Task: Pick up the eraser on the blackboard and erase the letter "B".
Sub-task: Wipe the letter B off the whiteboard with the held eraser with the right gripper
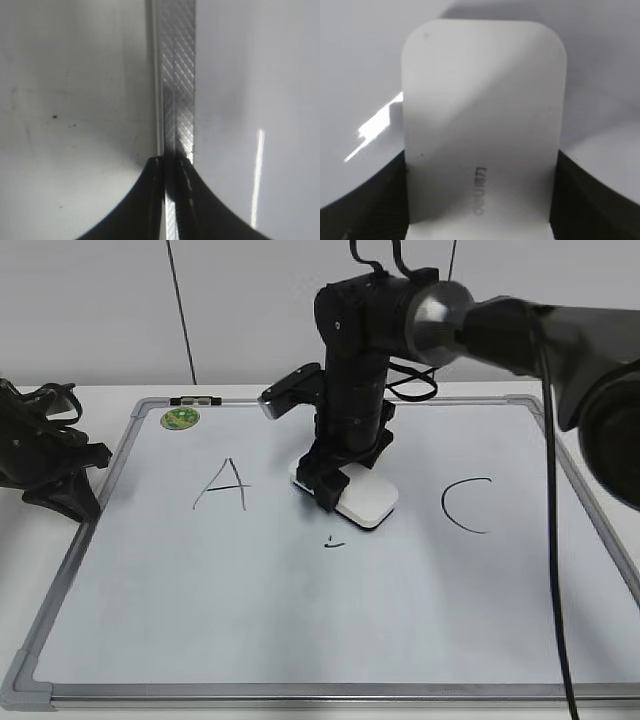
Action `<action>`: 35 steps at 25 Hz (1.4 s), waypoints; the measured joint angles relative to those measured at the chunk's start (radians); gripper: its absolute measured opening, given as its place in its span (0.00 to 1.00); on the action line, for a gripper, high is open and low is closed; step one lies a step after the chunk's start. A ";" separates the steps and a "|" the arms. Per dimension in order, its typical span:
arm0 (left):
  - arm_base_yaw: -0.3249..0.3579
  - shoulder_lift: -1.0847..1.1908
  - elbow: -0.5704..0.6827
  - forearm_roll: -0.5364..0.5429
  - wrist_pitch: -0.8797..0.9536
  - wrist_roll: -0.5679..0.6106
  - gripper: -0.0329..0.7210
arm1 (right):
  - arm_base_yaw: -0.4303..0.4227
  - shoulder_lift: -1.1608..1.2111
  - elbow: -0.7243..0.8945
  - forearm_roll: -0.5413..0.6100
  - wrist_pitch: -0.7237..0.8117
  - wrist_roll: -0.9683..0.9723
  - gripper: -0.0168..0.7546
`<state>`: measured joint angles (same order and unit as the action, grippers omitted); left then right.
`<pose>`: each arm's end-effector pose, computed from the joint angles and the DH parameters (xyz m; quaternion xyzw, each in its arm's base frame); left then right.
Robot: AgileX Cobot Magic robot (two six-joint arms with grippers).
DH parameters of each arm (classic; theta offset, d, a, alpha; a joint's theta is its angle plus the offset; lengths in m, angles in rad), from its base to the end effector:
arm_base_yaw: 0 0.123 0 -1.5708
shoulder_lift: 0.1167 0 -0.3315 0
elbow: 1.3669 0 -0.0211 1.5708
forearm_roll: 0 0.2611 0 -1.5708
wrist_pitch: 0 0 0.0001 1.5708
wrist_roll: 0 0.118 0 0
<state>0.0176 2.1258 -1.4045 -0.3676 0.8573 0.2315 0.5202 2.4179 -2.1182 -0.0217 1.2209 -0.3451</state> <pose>0.4424 -0.0243 0.1320 -0.0085 0.9889 -0.1369 0.0565 0.4767 0.2703 0.1608 -0.4210 0.9044 -0.0044 0.0693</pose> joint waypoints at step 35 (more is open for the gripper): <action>0.000 0.002 -0.001 0.002 0.001 0.000 0.08 | 0.155 -0.137 0.304 0.014 -0.116 0.006 0.71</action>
<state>0.0176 2.1274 -1.4057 -0.3658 0.8587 0.2315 0.6749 2.2804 -1.8142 -0.0077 1.1049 -0.3390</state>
